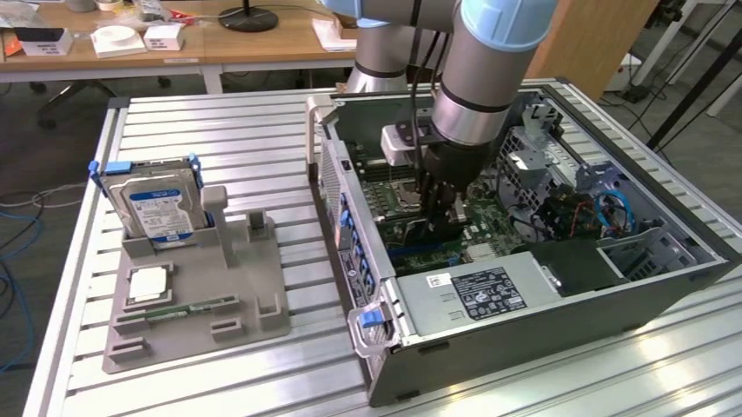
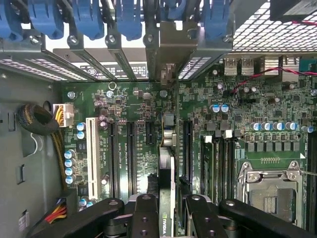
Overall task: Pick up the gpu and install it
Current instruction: 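Insert the gpu into the slot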
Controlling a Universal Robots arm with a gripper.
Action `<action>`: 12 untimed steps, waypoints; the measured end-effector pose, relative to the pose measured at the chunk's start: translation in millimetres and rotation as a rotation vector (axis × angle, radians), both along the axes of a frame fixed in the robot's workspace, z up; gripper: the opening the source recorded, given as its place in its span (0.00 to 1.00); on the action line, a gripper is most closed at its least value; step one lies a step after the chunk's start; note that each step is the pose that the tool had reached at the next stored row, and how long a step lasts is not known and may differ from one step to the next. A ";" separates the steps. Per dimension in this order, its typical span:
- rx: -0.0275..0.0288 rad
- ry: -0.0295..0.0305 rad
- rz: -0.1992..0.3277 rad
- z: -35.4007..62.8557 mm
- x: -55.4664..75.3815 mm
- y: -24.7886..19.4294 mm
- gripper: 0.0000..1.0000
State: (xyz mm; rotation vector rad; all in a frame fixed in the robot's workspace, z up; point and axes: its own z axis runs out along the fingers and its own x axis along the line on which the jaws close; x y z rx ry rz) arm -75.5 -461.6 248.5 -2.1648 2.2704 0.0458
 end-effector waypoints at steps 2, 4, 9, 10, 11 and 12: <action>-0.0001 0.0001 0.000 -0.6 -0.1 0.0 0.26; 0.0002 -0.0001 0.000 -1.3 0.0 0.0 0.26; 0.0011 -0.0005 0.000 -1.8 0.1 0.2 0.26; 0.0006 -0.0001 0.000 -1.5 0.1 0.1 0.26; 0.0005 -0.0002 0.000 -1.5 0.0 0.1 0.26; 0.0005 -0.0002 0.000 -1.5 0.1 0.1 0.26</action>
